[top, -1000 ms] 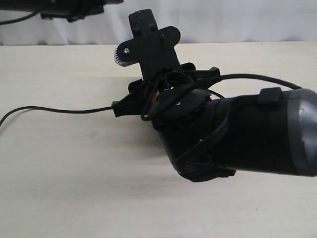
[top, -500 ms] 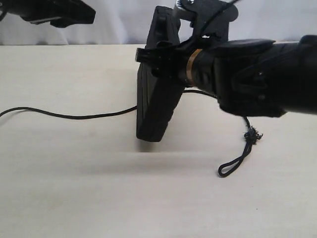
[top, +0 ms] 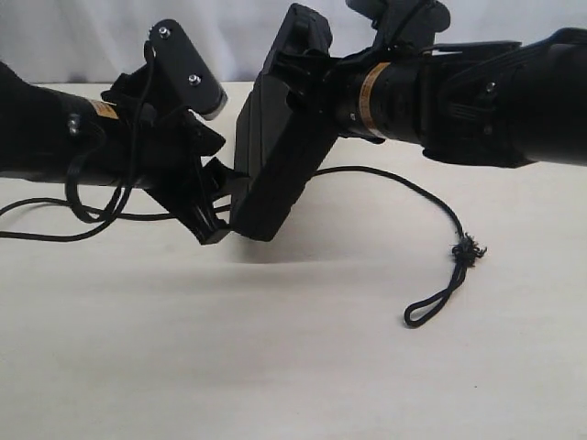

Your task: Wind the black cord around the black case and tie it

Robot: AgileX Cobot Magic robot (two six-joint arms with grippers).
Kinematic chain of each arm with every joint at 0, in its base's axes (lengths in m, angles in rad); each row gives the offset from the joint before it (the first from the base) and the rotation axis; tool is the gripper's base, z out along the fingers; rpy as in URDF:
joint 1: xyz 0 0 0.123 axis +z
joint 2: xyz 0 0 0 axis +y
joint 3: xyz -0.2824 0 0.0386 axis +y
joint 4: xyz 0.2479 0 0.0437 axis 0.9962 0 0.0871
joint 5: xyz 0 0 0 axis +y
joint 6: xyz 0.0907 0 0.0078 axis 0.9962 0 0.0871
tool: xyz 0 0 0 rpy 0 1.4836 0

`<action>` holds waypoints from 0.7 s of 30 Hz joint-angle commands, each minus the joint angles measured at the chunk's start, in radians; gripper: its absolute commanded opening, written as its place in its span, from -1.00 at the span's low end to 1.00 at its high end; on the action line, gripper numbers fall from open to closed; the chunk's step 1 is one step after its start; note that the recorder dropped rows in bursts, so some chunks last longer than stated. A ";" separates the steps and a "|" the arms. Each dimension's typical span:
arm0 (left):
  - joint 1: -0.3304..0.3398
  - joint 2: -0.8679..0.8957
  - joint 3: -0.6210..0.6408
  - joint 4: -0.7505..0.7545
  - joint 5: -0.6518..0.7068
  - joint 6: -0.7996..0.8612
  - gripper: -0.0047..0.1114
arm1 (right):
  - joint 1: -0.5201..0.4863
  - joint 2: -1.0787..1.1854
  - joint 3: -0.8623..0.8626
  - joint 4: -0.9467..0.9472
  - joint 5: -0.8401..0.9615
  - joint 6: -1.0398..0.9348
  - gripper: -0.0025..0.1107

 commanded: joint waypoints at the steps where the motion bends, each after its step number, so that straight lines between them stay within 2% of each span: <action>1: -0.014 0.047 0.012 -0.040 -0.200 -0.013 -0.06 | -0.003 -0.008 -0.018 -0.016 -0.009 0.011 -0.88; 7: -0.015 0.127 0.012 -0.070 -0.206 -0.014 -0.06 | -0.003 -0.008 -0.018 -0.016 -0.007 0.011 -0.88; 14: -0.015 0.133 0.012 -0.063 -0.234 -0.014 -0.06 | -0.003 -0.008 -0.018 -0.016 0.009 0.013 -0.88; 17: -0.015 0.133 0.012 -0.063 -0.191 -0.014 -0.05 | -0.003 -0.008 -0.018 0.002 0.032 0.013 -0.88; 19: -0.015 0.133 0.012 -0.063 -0.180 -0.010 0.05 | -0.003 -0.008 -0.018 0.008 0.038 0.013 -0.88; 21: -0.015 0.133 0.012 -0.061 -0.174 -0.008 0.24 | -0.003 -0.008 -0.018 0.008 0.038 0.013 -0.88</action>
